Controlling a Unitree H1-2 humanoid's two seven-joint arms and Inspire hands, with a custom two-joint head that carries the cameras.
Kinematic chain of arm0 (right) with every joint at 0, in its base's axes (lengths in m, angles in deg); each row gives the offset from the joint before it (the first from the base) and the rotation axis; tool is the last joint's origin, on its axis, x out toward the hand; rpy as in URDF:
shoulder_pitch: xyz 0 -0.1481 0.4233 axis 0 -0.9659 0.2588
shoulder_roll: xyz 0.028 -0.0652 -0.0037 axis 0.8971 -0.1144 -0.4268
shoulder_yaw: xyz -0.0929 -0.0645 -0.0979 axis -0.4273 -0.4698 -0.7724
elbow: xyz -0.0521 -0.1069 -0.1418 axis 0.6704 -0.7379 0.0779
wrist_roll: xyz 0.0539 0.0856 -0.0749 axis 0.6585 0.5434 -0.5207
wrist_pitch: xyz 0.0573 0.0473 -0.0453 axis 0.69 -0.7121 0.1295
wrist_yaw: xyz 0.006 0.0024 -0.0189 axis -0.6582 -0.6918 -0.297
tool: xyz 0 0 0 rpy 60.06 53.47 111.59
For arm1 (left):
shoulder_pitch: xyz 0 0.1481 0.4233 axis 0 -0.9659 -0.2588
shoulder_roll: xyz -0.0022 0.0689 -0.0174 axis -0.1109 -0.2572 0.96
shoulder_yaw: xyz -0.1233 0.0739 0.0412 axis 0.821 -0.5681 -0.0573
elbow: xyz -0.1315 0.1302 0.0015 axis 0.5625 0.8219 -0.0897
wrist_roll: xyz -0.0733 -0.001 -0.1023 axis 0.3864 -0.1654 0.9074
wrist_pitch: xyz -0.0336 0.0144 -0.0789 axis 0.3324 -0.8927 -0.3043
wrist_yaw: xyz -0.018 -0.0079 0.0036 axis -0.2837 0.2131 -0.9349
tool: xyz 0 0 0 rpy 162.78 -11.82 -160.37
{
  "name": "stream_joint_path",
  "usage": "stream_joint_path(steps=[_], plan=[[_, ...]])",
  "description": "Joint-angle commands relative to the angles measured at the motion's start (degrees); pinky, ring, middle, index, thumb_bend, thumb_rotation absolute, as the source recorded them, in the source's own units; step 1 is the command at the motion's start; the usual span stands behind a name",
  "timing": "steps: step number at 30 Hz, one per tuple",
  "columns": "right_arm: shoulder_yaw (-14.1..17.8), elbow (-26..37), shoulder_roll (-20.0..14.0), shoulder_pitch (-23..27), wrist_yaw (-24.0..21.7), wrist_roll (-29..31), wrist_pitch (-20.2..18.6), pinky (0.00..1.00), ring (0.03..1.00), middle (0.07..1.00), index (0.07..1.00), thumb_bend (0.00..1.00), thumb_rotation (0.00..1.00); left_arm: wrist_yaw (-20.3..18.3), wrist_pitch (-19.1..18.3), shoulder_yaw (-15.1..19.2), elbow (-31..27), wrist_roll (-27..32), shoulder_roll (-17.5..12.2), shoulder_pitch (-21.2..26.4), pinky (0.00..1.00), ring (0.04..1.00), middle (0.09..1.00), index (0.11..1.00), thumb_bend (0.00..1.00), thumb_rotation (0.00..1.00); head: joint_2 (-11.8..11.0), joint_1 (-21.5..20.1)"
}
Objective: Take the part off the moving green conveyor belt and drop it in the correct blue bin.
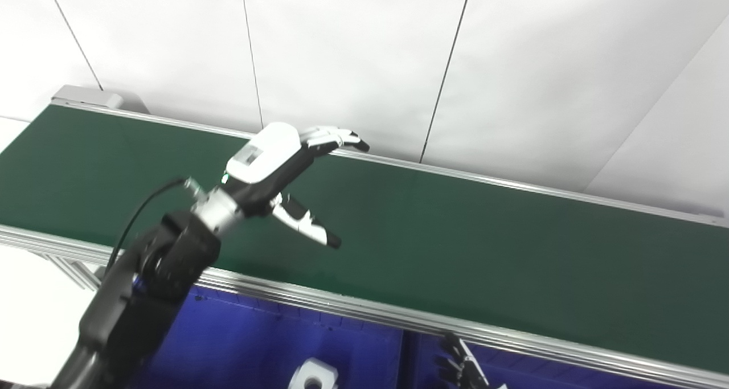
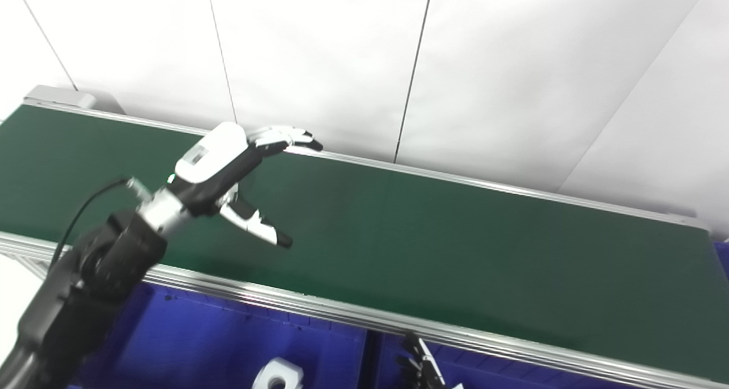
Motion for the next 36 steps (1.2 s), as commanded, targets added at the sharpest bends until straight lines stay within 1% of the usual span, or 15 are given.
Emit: stream_joint_path(steps=[1,2,4,7,9,12,17,19,20,25,28,31,34,36], plan=[[0.4,1.7,-0.3,-0.1,-0.5,0.6,3.0,0.81,0.852,0.908,0.949,0.90,0.99,0.0,0.0,0.0,1.5,-0.6,-1.6,3.7,0.68,0.835,0.840,0.786,1.00,0.25,0.0,0.3],[0.5,1.7,-0.3,-0.1,-0.6,0.7,3.0,0.81,0.853,0.908,0.950,0.90,0.99,0.0,-0.1,0.0,2.4,-0.7,-1.8,4.2,0.66,0.832,0.840,0.787,1.00,0.24,0.0,0.3],[0.6,1.7,-0.4,-0.2,-0.8,0.7,3.0,0.82,0.857,0.907,0.953,0.90,0.99,0.2,0.2,0.0,6.0,-0.8,-2.7,5.9,0.64,0.809,0.838,0.793,1.00,0.24,0.0,0.3],[0.7,1.8,-0.6,-0.2,-1.0,0.9,3.0,0.82,0.856,0.906,0.953,0.91,0.99,1.0,-0.4,0.0,10.7,-2.0,-3.6,7.8,0.61,0.778,0.829,0.789,1.00,0.25,-0.2,0.5],[0.7,1.7,-0.7,-0.2,-1.1,1.0,3.0,0.82,0.852,0.906,0.952,0.90,0.99,1.9,-0.6,-0.2,13.1,-3.2,-3.7,8.6,0.58,0.753,0.818,0.788,1.00,0.26,-0.2,0.6],[0.8,1.8,-0.8,-0.3,-1.2,1.0,3.0,0.81,0.848,0.904,0.952,0.90,0.99,3.5,-0.5,-0.9,16.0,-5.2,-3.7,9.6,0.56,0.740,0.803,0.782,1.00,0.27,0.0,0.6],[0.8,1.8,-1.0,-0.3,-1.4,1.0,3.0,0.81,0.846,0.901,0.955,0.91,1.00,3.8,-2.0,-2.4,21.1,-7.1,-3.5,11.6,0.60,0.770,0.816,0.792,1.00,0.28,0.0,0.6],[0.8,1.8,-1.0,-0.4,-1.6,1.3,3.0,0.81,0.845,0.903,0.955,0.91,0.99,2.9,-3.1,-3.2,22.0,-7.2,-3.5,12.1,0.61,0.778,0.821,0.795,1.00,0.29,0.2,0.7],[0.8,1.9,-1.0,-0.4,-1.8,1.5,3.0,0.81,0.846,0.912,0.955,0.90,0.99,2.2,-3.6,-3.7,22.8,-7.3,-3.6,12.6,0.61,0.789,0.831,0.807,1.00,0.31,0.2,0.7],[0.9,2.2,-0.9,-0.7,-2.3,1.5,3.0,0.81,0.850,0.919,0.958,0.89,0.99,1.5,-4.2,-6.0,27.4,-7.4,-3.6,15.1,0.59,0.786,0.829,0.807,1.00,0.33,0.2,0.7],[0.9,2.4,-0.7,-0.9,-2.5,1.5,3.0,0.81,0.850,0.922,0.958,0.89,0.98,2.2,-4.6,-7.0,30.0,-7.6,-3.3,16.3,0.61,0.801,0.836,0.804,1.00,0.32,0.3,0.6],[0.9,2.7,-0.6,-1.1,-2.6,1.6,3.0,0.81,0.848,0.923,0.958,0.88,0.98,2.8,-6.0,-6.9,32.1,-6.6,-2.3,17.1,0.63,0.817,0.847,0.811,1.00,0.32,0.3,0.1],[0.9,2.9,-0.5,-1.2,-2.7,1.4,3.0,0.80,0.842,0.916,0.958,0.88,0.99,5.1,-5.9,-7.2,34.2,-6.9,-1.4,17.6,0.64,0.827,0.855,0.817,1.00,0.32,0.4,-0.1],[0.8,3.0,-0.4,-1.3,-2.7,1.5,3.0,0.79,0.835,0.917,0.957,0.87,0.98,6.8,-5.6,-7.6,35.6,-7.3,-0.8,17.7,0.68,0.844,0.864,0.820,1.00,0.33,0.4,-0.3]])
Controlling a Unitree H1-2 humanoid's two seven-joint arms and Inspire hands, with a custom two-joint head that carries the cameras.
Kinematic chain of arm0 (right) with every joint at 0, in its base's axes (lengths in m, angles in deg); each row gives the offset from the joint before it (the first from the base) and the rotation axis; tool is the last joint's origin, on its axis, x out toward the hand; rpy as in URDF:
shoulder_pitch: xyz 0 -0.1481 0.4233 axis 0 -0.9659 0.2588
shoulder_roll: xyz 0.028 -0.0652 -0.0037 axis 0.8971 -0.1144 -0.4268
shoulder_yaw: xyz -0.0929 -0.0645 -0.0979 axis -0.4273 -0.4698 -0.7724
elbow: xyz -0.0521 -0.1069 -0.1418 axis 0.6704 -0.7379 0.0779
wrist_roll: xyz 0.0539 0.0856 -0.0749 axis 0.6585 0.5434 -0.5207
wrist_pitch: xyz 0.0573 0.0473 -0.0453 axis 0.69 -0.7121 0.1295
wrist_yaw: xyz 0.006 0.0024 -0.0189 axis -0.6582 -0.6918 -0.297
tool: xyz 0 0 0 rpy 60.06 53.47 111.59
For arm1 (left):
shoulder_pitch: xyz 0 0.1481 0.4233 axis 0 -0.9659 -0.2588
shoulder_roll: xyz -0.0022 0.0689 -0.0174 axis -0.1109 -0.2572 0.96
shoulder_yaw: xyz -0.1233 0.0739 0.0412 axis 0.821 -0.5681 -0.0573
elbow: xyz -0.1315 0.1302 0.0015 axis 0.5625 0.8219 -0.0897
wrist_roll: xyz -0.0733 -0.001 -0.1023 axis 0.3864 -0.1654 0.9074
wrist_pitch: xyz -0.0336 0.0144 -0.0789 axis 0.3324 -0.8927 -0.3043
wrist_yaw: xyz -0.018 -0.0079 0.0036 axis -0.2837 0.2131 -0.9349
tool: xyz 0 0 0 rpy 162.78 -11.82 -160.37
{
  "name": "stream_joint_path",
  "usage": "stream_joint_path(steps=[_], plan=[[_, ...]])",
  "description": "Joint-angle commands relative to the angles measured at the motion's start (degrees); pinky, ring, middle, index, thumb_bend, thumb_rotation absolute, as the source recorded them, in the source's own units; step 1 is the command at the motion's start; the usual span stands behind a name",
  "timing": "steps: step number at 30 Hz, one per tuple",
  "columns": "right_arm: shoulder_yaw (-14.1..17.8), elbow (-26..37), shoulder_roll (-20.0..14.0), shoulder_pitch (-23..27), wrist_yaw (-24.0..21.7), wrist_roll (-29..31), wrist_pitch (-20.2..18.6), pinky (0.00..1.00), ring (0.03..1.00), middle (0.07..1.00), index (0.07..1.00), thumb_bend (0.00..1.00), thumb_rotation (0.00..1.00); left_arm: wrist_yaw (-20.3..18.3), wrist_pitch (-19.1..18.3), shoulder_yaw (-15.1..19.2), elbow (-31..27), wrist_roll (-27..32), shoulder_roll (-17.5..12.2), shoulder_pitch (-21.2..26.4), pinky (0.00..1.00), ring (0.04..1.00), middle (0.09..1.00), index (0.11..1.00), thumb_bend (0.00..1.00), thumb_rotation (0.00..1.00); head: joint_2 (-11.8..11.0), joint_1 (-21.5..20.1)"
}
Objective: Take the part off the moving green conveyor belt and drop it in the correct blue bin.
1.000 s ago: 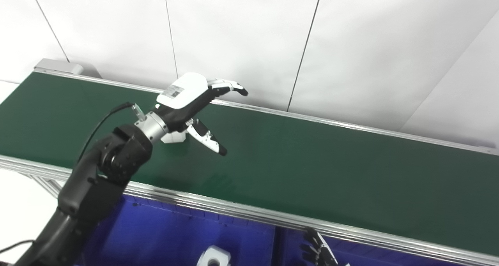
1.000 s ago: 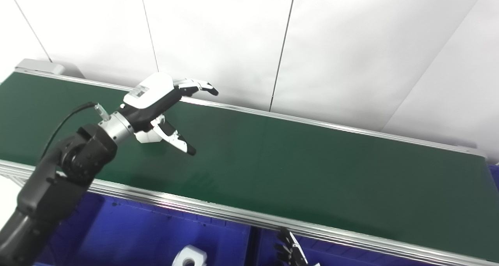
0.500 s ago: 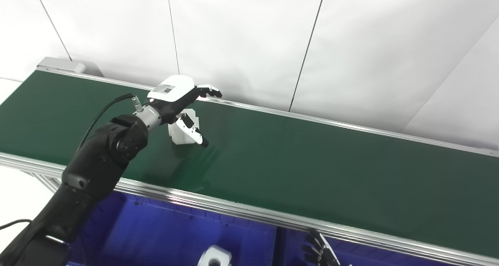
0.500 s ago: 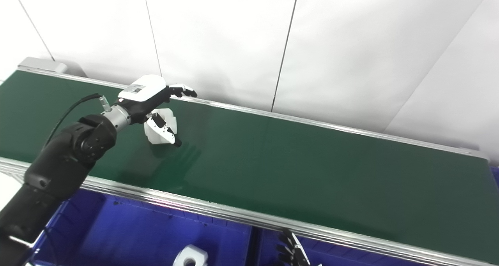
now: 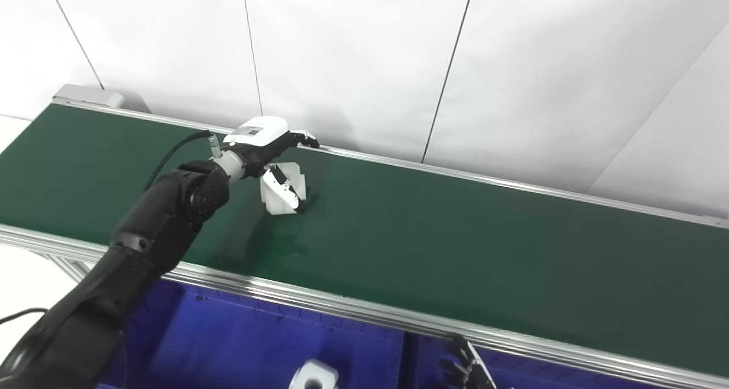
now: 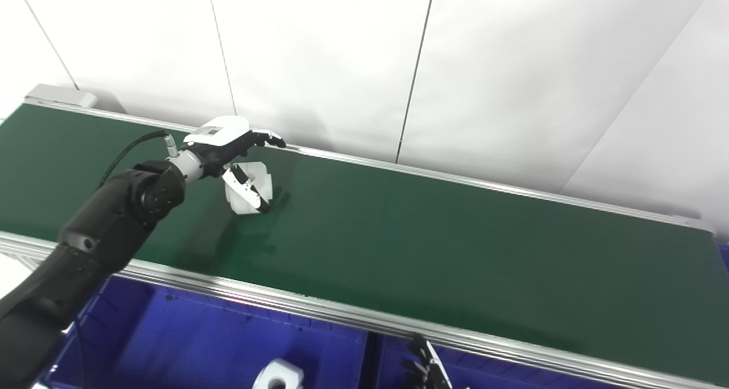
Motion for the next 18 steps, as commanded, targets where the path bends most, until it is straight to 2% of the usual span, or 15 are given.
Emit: stream_joint_path(steps=[1,10,15,18], plan=[[0.1,1.8,0.2,-0.4,-0.4,0.3,3.0,0.79,0.834,0.917,0.957,0.86,0.98,3.6,0.7,-0.2,0.6,-0.2,0.4,3.2,0.69,0.852,0.867,0.820,1.00,0.34,0.1,0.0],[0.0,2.2,0.4,-0.7,-0.6,0.2,2.9,0.78,0.830,0.929,0.954,0.88,0.98,11.8,-0.9,-5.2,4.7,-7.1,1.7,3.2,0.87,0.939,0.917,0.807,0.98,0.35,0.3,-0.4],[-0.2,2.5,0.4,-0.8,0.0,-0.8,3.0,0.77,0.816,0.920,0.954,0.88,0.98,10.6,-1.0,-8.8,7.6,-8.9,2.0,4.2,0.87,0.932,0.911,0.813,0.99,0.37,0.5,-0.9],[-0.3,2.6,0.6,-0.8,0.1,-0.9,3.0,0.76,0.808,0.922,0.952,0.88,0.98,8.2,-0.1,-11.0,8.9,-8.6,2.1,4.8,0.87,0.908,0.892,0.817,1.00,0.41,0.6,-1.2]])
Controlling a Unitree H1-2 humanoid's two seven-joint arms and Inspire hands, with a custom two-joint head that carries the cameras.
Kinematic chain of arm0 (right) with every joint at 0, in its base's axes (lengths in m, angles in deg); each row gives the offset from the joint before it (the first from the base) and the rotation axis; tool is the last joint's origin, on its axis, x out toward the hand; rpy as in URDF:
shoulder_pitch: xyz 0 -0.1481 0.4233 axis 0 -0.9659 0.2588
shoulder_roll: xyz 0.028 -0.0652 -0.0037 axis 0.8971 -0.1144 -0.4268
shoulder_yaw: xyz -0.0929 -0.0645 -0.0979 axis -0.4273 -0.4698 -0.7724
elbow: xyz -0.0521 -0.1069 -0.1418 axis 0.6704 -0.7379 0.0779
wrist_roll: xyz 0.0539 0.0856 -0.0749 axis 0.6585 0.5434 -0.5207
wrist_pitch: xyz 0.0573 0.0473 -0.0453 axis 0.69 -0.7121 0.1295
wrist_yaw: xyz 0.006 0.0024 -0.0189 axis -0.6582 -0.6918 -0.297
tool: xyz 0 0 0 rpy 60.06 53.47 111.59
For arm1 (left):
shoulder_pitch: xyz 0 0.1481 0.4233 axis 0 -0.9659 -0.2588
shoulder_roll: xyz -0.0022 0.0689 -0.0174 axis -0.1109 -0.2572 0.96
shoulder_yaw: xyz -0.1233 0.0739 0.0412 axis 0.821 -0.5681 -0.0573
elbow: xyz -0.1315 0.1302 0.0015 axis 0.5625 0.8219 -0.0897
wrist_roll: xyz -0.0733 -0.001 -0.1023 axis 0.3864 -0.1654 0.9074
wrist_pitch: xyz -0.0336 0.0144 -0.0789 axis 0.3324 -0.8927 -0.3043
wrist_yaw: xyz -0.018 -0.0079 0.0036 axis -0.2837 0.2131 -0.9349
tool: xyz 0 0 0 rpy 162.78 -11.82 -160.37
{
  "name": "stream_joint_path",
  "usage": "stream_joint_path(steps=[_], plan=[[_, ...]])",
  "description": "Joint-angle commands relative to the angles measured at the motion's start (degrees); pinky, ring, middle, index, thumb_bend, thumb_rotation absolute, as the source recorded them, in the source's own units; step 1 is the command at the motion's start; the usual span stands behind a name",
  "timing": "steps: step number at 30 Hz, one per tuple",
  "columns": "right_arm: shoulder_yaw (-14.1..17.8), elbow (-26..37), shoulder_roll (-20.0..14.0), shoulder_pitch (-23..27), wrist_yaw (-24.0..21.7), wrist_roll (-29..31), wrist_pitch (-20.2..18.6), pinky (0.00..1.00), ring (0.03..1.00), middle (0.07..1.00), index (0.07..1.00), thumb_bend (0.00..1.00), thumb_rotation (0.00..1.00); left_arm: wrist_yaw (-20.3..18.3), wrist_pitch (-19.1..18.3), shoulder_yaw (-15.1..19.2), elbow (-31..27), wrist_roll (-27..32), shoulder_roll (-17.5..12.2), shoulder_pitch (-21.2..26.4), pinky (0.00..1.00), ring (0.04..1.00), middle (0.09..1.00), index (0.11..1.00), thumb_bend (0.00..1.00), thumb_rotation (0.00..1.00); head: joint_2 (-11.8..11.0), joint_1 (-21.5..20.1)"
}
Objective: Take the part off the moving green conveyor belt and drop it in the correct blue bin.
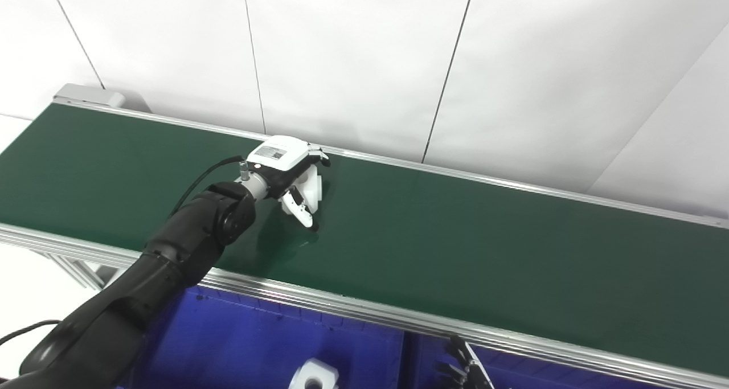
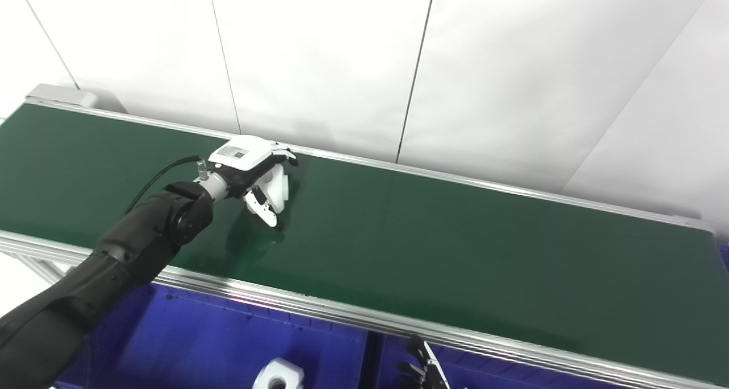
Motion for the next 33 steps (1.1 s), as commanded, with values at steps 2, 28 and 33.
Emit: stream_joint_path(steps=[2,28,33], plan=[[-0.2,1.9,0.3,-0.4,0.3,-0.3,3.0,0.76,0.805,0.921,0.951,0.88,0.98,-2.2,0.8,-2.2,0.4,-0.8,-0.3,2.8,0.86,0.900,0.885,0.818,1.00,0.42,0.1,0.0],[-0.6,2.8,0.8,-0.7,0.0,-0.9,3.0,0.76,0.810,0.913,0.959,0.89,1.00,11.7,-1.6,-5.2,1.0,-4.6,2.2,3.5,0.35,0.417,0.501,0.510,0.50,0.00,0.4,-0.4],[-0.7,3.2,0.8,-0.9,-0.6,-0.3,3.0,0.77,0.814,0.919,0.959,0.89,0.99,8.3,-2.2,-4.7,-5.7,-4.5,1.3,2.5,0.38,0.419,0.527,0.493,0.50,0.00,0.7,-0.1]])
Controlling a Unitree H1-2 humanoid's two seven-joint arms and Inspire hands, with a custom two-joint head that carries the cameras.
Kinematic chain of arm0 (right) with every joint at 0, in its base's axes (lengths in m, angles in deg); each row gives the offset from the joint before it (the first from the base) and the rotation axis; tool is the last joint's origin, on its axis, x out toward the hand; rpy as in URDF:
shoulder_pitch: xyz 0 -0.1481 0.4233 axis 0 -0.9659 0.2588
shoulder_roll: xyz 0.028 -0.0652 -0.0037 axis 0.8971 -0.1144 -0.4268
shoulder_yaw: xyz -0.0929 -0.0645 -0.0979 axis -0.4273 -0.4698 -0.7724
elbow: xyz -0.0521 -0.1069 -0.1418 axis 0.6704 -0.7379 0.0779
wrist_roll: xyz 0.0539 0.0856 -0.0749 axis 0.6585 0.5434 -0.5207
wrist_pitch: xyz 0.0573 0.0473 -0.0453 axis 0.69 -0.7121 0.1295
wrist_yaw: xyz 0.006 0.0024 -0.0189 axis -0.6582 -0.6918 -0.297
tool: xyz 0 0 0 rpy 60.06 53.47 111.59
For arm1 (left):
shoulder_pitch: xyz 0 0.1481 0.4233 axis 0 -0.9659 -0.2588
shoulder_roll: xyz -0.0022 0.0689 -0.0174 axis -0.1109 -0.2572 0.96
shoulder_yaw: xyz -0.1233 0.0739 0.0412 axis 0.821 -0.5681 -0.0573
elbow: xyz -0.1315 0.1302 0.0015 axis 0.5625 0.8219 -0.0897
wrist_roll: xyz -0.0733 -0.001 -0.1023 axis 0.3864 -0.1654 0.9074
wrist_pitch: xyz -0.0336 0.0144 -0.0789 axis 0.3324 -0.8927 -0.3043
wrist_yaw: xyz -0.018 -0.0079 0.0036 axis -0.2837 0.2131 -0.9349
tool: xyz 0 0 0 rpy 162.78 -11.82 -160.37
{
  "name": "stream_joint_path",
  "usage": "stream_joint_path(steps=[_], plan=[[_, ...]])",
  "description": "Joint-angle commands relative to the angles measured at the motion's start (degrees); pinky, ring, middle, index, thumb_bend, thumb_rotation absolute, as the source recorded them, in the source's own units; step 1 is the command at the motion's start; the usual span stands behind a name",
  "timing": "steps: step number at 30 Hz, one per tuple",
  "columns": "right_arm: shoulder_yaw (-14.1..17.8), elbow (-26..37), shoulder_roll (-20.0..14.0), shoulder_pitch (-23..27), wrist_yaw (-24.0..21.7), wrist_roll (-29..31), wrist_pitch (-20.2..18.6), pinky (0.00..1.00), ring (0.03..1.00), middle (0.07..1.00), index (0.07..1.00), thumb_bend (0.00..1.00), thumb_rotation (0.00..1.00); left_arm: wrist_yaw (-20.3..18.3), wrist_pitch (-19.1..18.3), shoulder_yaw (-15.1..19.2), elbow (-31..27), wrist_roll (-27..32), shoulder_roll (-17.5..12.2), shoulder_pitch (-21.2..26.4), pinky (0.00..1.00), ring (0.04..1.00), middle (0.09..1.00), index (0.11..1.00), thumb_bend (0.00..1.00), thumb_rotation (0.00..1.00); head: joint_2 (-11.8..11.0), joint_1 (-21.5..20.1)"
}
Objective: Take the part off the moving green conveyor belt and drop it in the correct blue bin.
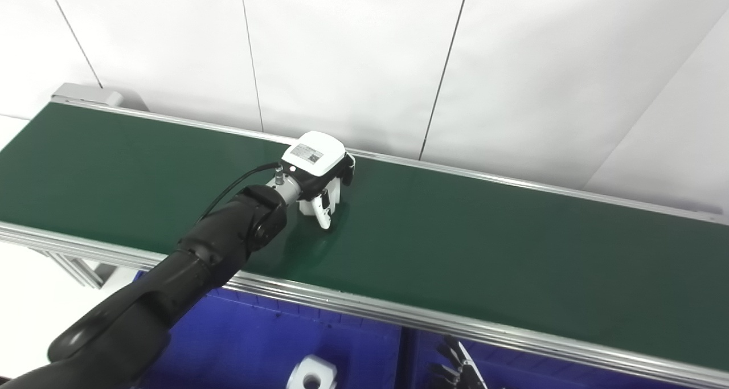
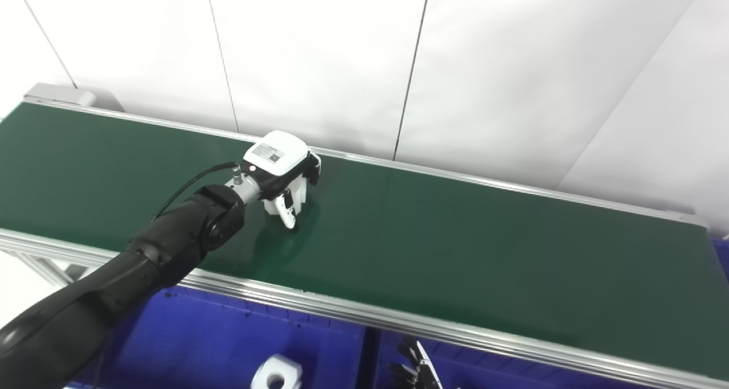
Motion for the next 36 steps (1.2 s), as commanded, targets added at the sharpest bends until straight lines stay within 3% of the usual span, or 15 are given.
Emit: stream_joint_path(steps=[1,6,12,15,20,26,31,36], plan=[[-0.1,1.7,0.3,-0.2,-0.6,0.9,3.0,0.77,0.815,0.920,0.959,0.89,0.99,-1.7,-1.1,1.1,-4.5,0.0,-1.0,1.7,0.38,0.420,0.528,0.490,0.50,0.00,-0.1,0.1],[-0.3,1.7,0.3,-0.2,-1.0,1.5,3.0,0.79,0.818,0.928,0.965,0.87,0.98,-6.9,-1.4,3.2,-14.5,2.1,-1.4,-0.1,0.38,0.410,0.515,0.515,0.50,0.00,0.5,0.2],[-0.4,2.6,0.6,-0.4,-1.7,2.4,2.9,0.79,0.806,0.944,0.968,0.87,0.97,-18.0,-4.0,6.1,-35.1,4.4,-2.3,-4.9,0.35,0.400,0.496,0.524,0.50,0.00,2.1,1.1],[-0.2,4.0,0.7,-0.8,-2.0,2.6,2.9,0.81,0.817,0.954,0.977,0.87,0.98,-21.5,-4.2,8.0,-44.2,6.4,-3.0,-8.2,0.33,0.395,0.497,0.525,0.50,0.00,4.6,2.8],[0.0,6.6,0.7,-1.5,-3.0,3.3,2.2,0.84,0.838,0.962,0.990,0.86,0.99,-27.0,-5.4,10.9,-54.0,7.7,-4.3,-13.2,0.35,0.404,0.503,0.521,0.50,0.00,7.9,4.5],[0.6,10.6,-0.4,-2.5,-4.3,4.6,0.0,0.85,0.847,0.954,0.994,0.84,0.99,-30.2,-6.2,14.1,-61.8,8.5,-5.4,-22.8,0.33,0.391,0.488,0.538,0.50,0.00,11.6,7.2],[1.8,14.8,-2.4,-3.2,-6.1,6.4,-3.3,0.83,0.826,0.964,0.988,0.82,0.97,-31.3,-7.7,16.5,-66.3,7.1,-4.0,-29.8,0.36,0.405,0.501,0.523,0.50,0.00,15.6,11.7],[2.9,17.6,-3.5,-2.9,-7.3,8.1,-6.3,0.80,0.804,0.949,0.973,0.83,0.94,-31.0,-8.2,18.1,-68.3,6.5,-2.4,-36.3,0.35,0.405,0.505,0.520,0.50,0.00,17.2,13.4]])
